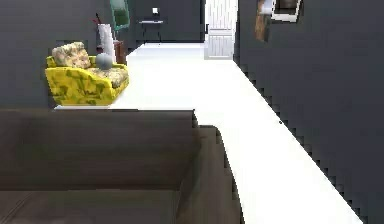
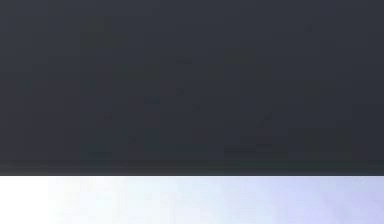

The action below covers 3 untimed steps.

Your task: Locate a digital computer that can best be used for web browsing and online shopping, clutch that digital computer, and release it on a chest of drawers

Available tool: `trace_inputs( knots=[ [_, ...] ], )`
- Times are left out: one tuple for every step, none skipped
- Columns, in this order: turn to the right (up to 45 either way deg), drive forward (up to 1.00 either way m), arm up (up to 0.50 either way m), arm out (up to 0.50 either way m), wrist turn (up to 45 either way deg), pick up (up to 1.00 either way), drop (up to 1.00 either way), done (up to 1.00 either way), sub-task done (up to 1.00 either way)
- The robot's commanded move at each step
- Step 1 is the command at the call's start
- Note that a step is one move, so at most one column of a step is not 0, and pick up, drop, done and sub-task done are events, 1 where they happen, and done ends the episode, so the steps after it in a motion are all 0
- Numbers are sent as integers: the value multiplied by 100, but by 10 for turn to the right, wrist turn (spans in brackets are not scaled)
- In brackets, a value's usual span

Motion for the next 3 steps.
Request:
trace_inputs(
  knots=[
    [-450, 0, 0, 0, 0, 0, 0, 0, 0],
    [-450, 0, 0, 0, 0, 0, 0, 0, 0],
    [-450, 0, 0, 0, 0, 0, 0, 0, 0]
  ],
)
